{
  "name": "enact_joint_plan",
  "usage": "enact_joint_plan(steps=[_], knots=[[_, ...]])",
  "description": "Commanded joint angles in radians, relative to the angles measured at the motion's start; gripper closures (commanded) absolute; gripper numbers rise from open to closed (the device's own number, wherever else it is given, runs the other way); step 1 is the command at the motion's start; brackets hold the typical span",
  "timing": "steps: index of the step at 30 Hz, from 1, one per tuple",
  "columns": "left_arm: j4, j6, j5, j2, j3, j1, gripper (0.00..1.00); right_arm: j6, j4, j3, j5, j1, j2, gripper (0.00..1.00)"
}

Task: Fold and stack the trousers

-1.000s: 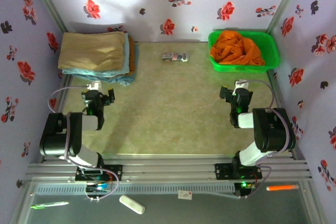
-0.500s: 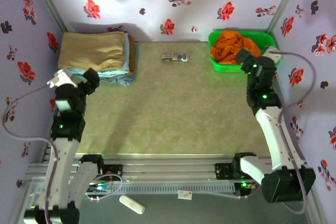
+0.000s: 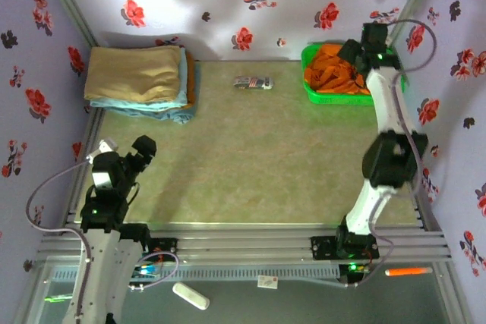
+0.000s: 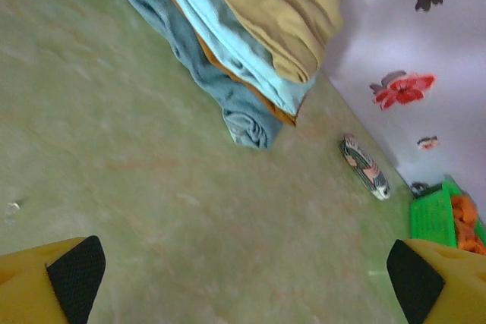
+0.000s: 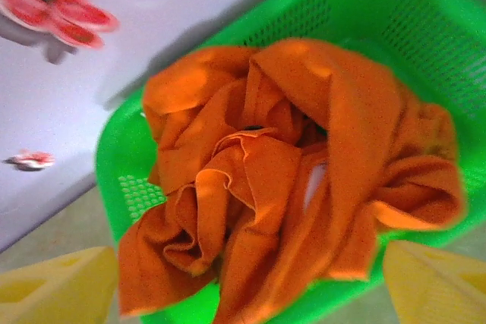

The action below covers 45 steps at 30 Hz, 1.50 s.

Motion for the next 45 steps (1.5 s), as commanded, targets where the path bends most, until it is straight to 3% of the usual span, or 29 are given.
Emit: enact_joint_plan(steps=[1,8,13,14,15,17,20,23,28,38,41,45], knots=[[-0.033,-0.011,0.121,0.026,0.024,0.005,0.00,-0.071,-0.255,0.217,-0.020,-0.005,0.190,0.02],[-0.070,0.015,0.153,0.047,0.048,0.004,0.01,-0.109,-0.299,0.459,0.000,-0.009,0.456,0.01],[-0.066,0.033,0.150,0.080,0.065,0.004,0.01,-0.117,-0.299,0.528,-0.010,-0.009,0.564,0.04],[-0.063,0.037,0.150,0.092,0.071,0.004,0.01,-0.120,-0.298,0.537,-0.027,-0.009,0.583,0.11],[-0.062,0.044,0.147,0.104,0.077,0.004,0.01,-0.123,-0.298,0.548,-0.044,-0.010,0.601,0.26],[-0.069,0.073,0.147,0.131,0.100,0.004,0.03,-0.116,-0.299,0.560,-0.079,-0.018,0.626,0.70],[-0.101,0.118,0.147,0.176,0.149,0.004,0.04,-0.090,-0.293,0.560,-0.191,-0.036,0.623,1.00],[-0.118,0.140,0.147,0.206,0.179,0.004,0.05,-0.066,-0.275,0.549,-0.230,-0.035,0.555,1.00],[-0.110,0.156,0.154,0.220,0.202,0.004,0.09,0.008,-0.105,0.385,-0.230,-0.009,0.298,1.00],[-0.069,0.183,0.241,0.211,0.204,-0.002,0.20,-0.118,0.118,0.167,0.108,0.207,-0.195,1.00],[-0.095,0.211,0.253,0.204,0.213,-0.013,0.22,-0.202,0.133,0.190,0.142,0.303,-0.326,1.00],[-0.095,0.216,0.243,0.147,0.187,-0.015,0.23,-0.317,0.148,0.121,0.153,0.560,-0.523,1.00]])
